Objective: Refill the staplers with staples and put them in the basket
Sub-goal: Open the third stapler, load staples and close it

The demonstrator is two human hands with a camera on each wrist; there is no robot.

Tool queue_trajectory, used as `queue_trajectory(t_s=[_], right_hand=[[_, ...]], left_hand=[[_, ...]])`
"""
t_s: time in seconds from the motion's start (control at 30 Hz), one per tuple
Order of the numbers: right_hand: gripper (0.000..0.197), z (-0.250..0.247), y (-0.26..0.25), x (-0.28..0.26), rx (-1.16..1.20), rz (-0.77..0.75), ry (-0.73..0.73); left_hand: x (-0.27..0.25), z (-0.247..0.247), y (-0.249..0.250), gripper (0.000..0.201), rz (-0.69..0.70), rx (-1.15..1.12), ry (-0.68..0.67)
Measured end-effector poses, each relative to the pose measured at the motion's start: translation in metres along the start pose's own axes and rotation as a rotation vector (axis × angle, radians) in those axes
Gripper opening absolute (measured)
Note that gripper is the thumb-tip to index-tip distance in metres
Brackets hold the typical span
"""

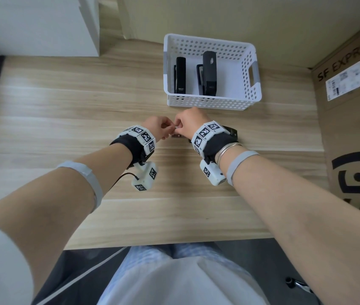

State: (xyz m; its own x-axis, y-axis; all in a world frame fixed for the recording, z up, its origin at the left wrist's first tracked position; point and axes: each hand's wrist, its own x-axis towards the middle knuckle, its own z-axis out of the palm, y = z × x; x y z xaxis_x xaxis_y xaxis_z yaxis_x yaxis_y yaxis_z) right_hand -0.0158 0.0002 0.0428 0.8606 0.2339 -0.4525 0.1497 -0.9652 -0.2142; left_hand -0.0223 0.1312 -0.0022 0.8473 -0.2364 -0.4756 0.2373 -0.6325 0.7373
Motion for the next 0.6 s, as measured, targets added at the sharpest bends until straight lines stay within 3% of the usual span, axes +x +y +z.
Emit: queue_trajectory(t_s=[0.27,0.6], right_hand=[[0.019,0.01,0.007,-0.003,-0.197,-0.063,0.054],[0.023,0.019,0.005,0.002,-0.271,-0.043,0.027]], left_hand=[[0.001,-0.01,-0.006,0.026,-0.076,0.037,0.073],[-0.006,-0.004,-0.007,0.027,-0.064,0.18,-0.001]])
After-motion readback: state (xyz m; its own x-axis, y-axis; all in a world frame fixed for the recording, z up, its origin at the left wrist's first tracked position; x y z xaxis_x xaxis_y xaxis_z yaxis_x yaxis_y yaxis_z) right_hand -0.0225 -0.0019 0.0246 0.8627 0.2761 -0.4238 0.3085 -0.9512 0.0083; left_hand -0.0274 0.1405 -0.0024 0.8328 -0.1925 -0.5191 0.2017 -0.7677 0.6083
